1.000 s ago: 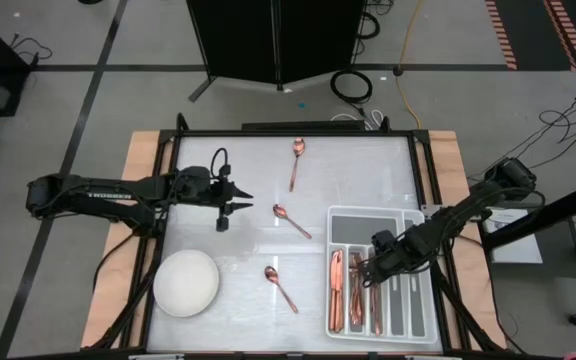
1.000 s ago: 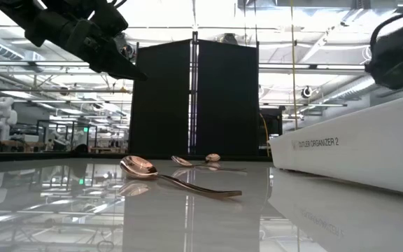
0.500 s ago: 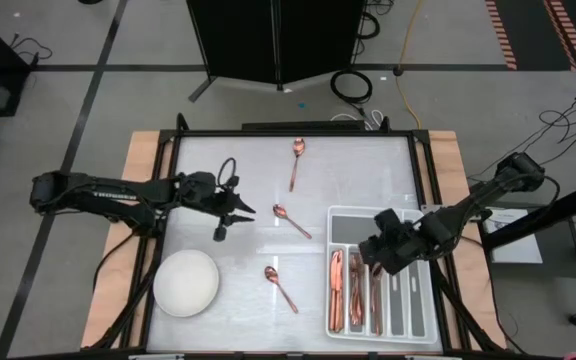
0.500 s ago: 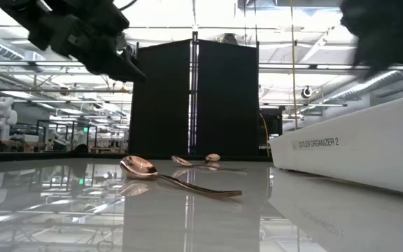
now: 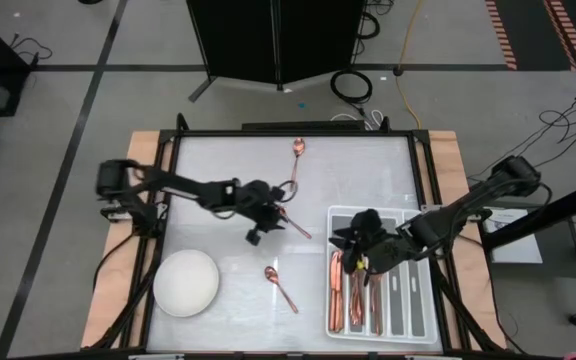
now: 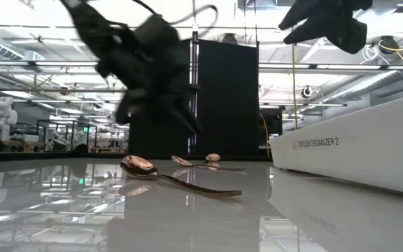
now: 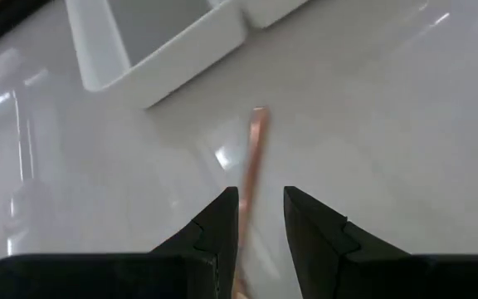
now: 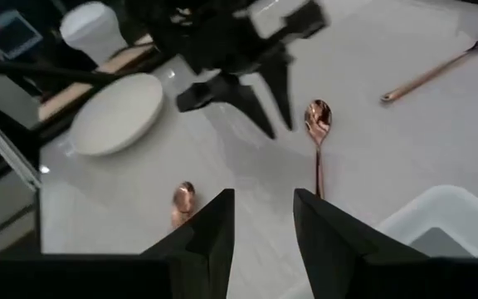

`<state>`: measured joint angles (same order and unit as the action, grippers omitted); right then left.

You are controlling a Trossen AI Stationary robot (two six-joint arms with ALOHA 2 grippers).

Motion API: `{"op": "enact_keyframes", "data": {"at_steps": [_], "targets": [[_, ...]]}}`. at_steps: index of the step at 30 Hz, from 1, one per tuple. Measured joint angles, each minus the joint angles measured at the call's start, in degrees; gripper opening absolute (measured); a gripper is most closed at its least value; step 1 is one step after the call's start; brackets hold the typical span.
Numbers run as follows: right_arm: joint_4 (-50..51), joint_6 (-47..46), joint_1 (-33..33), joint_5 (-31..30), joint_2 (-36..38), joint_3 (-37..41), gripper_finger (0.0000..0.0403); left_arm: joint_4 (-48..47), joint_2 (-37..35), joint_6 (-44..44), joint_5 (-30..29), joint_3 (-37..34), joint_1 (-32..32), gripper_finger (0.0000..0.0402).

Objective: Sort silverware
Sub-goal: Put the middle brown spoon in the white silverware organizer

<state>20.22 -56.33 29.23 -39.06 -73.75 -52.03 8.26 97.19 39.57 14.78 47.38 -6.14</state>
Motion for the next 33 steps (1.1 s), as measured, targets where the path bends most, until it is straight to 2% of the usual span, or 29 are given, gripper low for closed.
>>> {"op": "enact_keyframes", "data": {"at_steps": [4, 9, 22, 25, 30, 33], "targets": [[0.78, 0.26, 0.00, 0.45, -1.62, 0.00, 0.0118, -4.77, 6.94, 0.04, 0.36, 7.52, -2.25, 0.0100], [2.25, 0.26, 0.11, 1.93, -3.40, 0.02, 0.0118, -13.32, 12.30, 0.04, 8.26, 14.00, -4.64, 0.0100], [2.80, 0.22, 0.11, 3.36, -4.91, 0.02, 0.0118, -17.10, 16.52, 0.52, 9.18, 15.52, -7.42, 0.0099], [2.64, 0.09, 0.11, 3.16, -4.91, 0.02, 0.0118, -17.64, 16.23, 1.33, 9.21, 15.45, -7.18, 0.0080], [0.97, 0.05, 0.11, 2.89, -4.91, 0.02, 0.0118, -18.25, 16.13, 0.56, 8.93, 15.81, -6.73, 0.0014], [-0.30, -0.22, 0.11, 2.89, -4.91, 0.02, 0.0118, -18.70, 16.18, -0.07, 8.80, 16.38, -6.56, 0.0009]]}}
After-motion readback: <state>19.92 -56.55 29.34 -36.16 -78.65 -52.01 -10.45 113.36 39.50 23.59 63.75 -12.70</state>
